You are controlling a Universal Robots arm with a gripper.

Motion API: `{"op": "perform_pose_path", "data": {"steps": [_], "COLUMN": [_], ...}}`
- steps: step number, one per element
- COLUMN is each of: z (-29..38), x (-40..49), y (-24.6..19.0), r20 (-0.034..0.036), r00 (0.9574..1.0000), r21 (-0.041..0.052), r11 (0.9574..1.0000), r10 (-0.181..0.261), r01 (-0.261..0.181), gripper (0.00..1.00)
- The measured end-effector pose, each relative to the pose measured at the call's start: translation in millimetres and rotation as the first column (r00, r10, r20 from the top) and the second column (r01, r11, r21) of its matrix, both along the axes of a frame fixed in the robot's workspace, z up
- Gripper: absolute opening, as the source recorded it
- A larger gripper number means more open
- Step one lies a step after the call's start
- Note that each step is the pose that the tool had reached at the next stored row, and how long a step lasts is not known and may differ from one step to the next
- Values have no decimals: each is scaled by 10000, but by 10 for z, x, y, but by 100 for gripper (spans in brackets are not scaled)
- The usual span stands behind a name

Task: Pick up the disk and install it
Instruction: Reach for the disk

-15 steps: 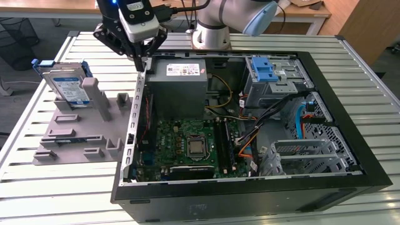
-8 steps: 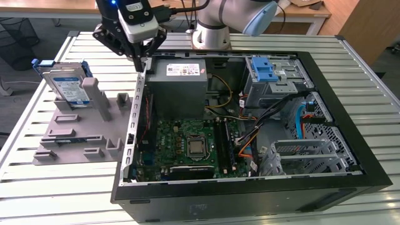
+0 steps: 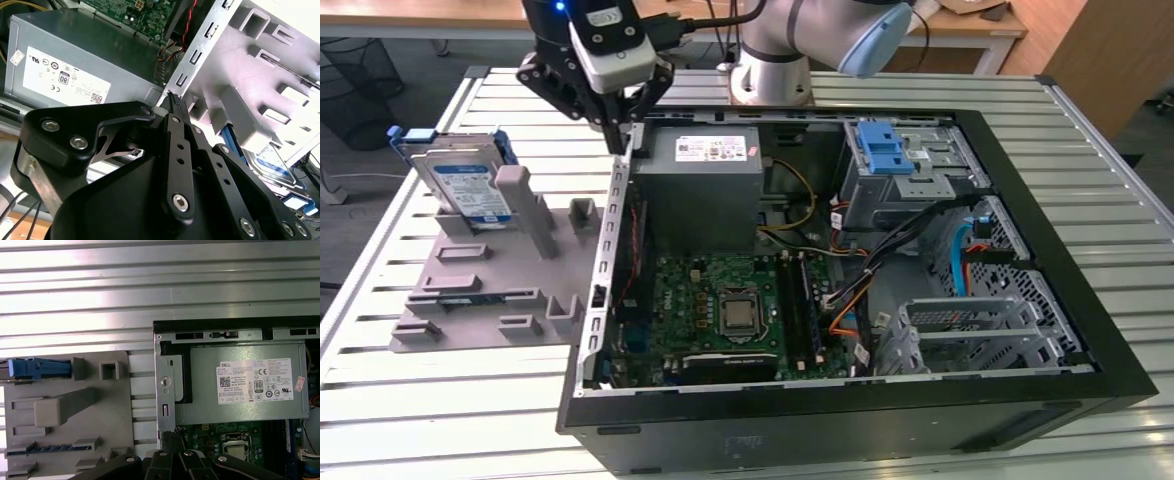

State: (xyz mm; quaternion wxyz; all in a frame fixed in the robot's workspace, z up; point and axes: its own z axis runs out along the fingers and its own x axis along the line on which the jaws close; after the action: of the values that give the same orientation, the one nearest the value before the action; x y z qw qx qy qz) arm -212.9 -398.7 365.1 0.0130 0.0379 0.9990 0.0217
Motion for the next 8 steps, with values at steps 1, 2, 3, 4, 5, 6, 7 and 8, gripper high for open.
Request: {"op": "perform_pose_path", "data": {"steps": [1, 2, 3, 4, 5, 6, 7, 8], "z": [-2, -4, -6, -7, -9, -11, -13, -15], "x": [-2, -5, -7, -10, -12, -15, -17, -19], "y": [0, 0, 0, 0, 0, 0, 0, 0], "r20": [0, 0, 0, 0, 0, 0, 0, 0], "r00": [10000, 10000, 10000, 10000, 10000, 10000, 10000, 10000], "r21": [0, 0, 1, 0, 0, 0, 0, 0], "r11": [10000, 10000, 10000, 10000, 10000, 10000, 10000, 10000], "r10": [0, 0, 1, 0, 0, 1, 0, 0], "r01": [0, 0, -1, 0, 0, -1, 0, 0], "gripper": [11, 11, 11, 11, 11, 11, 11, 11]}}
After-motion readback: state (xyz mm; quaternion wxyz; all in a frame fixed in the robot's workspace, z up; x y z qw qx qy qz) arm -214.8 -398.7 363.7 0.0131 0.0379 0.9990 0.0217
